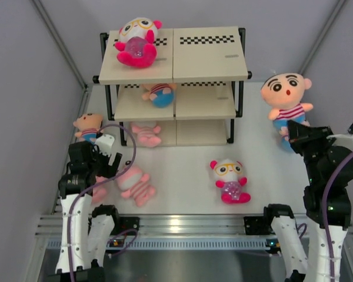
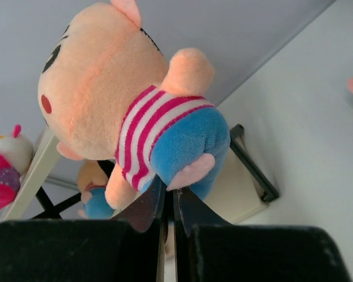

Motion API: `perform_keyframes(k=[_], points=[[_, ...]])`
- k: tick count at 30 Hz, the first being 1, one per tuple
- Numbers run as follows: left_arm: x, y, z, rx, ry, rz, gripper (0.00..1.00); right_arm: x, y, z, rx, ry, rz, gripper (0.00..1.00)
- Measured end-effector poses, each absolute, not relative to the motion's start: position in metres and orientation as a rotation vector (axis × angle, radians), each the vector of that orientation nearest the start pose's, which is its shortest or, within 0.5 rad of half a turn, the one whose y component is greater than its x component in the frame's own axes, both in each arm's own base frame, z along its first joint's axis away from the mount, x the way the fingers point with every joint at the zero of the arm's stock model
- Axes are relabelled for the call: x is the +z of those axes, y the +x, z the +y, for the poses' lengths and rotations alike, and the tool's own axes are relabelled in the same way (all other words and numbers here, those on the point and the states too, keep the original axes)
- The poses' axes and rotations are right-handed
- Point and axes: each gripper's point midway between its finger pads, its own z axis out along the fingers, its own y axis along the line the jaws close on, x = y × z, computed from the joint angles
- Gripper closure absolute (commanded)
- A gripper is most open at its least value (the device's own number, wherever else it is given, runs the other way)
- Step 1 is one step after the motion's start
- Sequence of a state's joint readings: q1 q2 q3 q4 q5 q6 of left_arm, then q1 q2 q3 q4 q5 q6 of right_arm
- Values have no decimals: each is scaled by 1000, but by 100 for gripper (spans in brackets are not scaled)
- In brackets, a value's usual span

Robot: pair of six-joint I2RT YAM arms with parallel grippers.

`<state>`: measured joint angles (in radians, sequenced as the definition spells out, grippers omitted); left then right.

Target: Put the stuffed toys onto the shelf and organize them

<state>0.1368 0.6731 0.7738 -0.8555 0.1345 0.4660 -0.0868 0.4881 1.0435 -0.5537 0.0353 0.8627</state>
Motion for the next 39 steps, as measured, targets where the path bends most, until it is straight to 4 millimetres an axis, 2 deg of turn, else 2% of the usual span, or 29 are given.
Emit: perform_keyframes(k=[6,10,15,18,20,22,25,30,34,39], points=[[175,201,20,148,449,2219,1,363,218,30,677,760,1573,100],[173,201,18,135,453,2223,1,357,222,39,703,742,1652,100],[168,203,18,120,443,2254,1,356,249,51,712,671,1777,100],[165,204,18,110,438,2272,1,340,260,81,735,592,1889,100],[163,204,18,107,438,2280,1,331,260,119,779,480,1983,100],[162,204,18,105,438,2287,1,327,259,146,828,411,2026,100],[160,205,18,102,439,2295,1,327,263,168,896,410,2006,100],[158,206,18,97,441,2308,1,332,286,171,902,555,1874,100],[158,206,17,92,443,2309,1,337,311,185,916,641,1798,100],[157,208,18,87,444,2325,1,317,340,200,873,791,1758,100]])
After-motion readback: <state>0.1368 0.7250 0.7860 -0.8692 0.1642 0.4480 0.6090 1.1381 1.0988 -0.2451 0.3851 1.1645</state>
